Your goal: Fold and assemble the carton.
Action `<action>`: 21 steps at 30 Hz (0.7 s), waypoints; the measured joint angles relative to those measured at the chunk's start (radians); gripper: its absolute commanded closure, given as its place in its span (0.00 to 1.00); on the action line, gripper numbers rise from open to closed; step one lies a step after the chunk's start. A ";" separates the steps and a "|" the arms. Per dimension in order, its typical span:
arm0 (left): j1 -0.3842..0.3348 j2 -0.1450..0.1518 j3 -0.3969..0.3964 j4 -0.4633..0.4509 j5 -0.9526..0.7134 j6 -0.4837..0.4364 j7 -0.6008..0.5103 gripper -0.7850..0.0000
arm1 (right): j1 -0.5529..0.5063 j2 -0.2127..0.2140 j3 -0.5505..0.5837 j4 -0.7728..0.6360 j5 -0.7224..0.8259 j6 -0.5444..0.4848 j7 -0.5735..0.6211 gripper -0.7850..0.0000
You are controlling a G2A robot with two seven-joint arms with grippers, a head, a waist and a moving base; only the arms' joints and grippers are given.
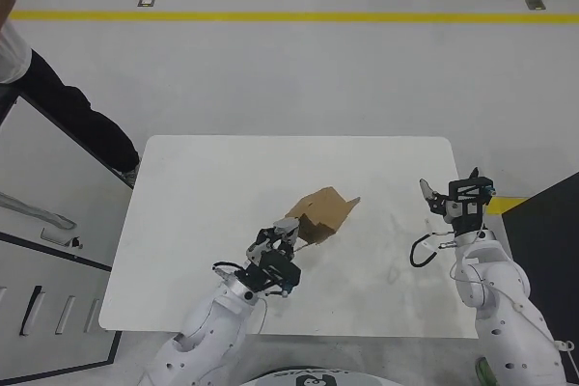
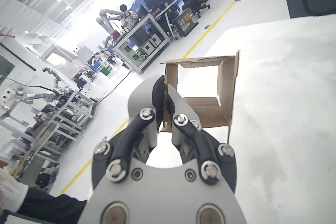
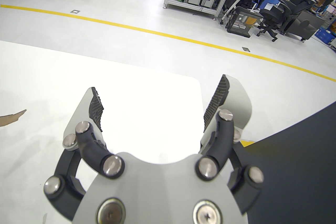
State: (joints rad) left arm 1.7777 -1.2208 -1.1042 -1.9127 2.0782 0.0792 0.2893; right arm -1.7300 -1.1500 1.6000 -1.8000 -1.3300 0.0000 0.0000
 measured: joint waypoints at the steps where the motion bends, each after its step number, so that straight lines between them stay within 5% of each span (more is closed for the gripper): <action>1: 0.001 0.002 -0.011 0.005 -0.021 -0.008 0.028 1.00 | 0.000 0.000 0.000 0.000 0.000 0.000 0.000 0.00; 11: -0.006 0.014 -0.059 0.015 -0.164 -0.094 0.256 1.00 | 0.000 0.000 0.000 0.000 0.000 0.000 0.000 0.00; 21: -0.011 0.014 -0.066 0.028 -0.159 -0.090 0.249 1.00 | 0.000 0.000 0.000 0.000 0.000 0.000 0.000 0.00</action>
State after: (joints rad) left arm 1.7665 -1.2069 -1.1707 -1.8852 1.9192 -0.0110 0.5387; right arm -1.7300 -1.1500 1.6000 -1.8000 -1.3300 0.0000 0.0000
